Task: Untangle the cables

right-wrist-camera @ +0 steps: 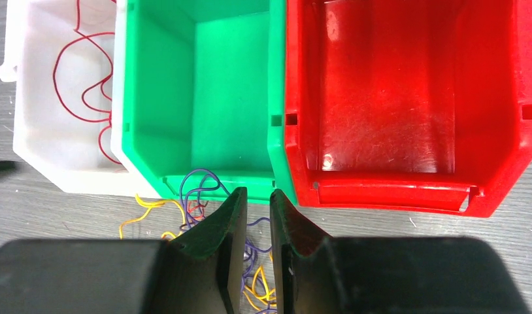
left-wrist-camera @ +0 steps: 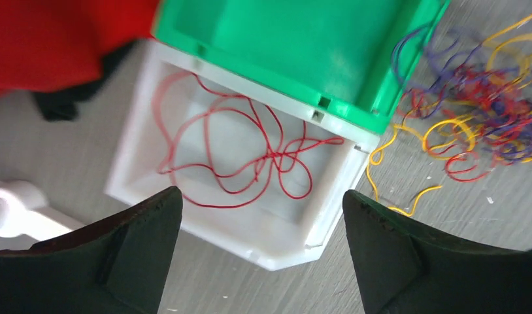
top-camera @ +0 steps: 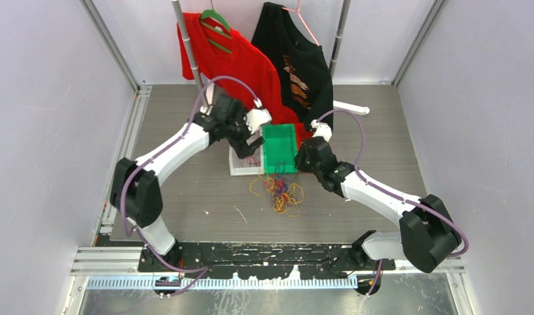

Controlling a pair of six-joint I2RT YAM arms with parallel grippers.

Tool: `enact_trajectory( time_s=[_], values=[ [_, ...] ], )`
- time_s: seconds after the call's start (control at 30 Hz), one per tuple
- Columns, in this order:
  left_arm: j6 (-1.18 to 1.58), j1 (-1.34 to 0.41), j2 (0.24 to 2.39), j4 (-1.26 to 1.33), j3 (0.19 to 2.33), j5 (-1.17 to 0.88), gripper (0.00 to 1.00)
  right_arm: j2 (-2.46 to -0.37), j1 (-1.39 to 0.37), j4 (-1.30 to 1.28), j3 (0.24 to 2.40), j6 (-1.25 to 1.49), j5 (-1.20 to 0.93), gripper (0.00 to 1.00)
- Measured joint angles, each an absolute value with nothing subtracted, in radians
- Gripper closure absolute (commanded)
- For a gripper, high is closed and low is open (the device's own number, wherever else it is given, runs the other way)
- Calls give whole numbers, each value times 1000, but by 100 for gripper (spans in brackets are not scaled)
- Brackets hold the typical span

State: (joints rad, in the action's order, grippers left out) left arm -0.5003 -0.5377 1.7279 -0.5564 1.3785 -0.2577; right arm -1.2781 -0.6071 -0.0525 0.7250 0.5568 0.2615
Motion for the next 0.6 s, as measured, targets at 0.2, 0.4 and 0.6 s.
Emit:
enact_trajectory(
  time_s=[0.2,0.4,0.6],
  values=[
    [-480,-475,1634,-611,1500,-347,18,-1325,-607,-46,728,553,261,75],
    [-445,-435,1662,-596,1457,-344,25,-1390,-601,-47,762,519,272,76],
    [-445,-435,1736,-522,1309,-276,29,-1485,-600,-51,790,466,279,82]
  ],
)
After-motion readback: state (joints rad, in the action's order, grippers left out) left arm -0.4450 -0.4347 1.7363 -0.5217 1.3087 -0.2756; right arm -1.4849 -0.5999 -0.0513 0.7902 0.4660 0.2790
